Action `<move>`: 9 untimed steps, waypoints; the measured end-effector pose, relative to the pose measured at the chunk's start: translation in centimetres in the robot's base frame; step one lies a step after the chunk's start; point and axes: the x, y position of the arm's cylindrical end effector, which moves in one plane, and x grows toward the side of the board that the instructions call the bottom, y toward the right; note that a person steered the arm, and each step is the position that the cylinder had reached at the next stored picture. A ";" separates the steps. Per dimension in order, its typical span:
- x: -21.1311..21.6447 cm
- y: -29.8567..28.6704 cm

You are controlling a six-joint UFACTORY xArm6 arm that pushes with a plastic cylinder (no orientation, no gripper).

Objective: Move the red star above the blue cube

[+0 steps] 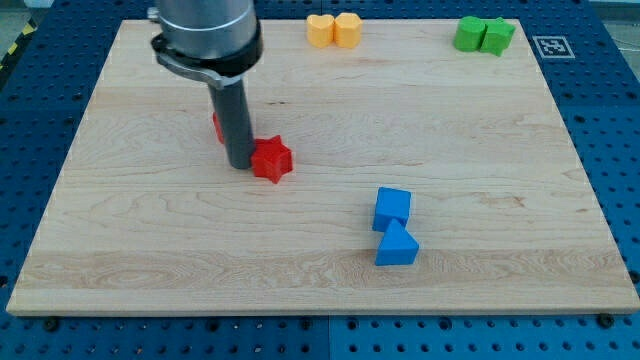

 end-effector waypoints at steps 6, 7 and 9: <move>0.9 10.1; 0.4 10.5; 0.3 10.6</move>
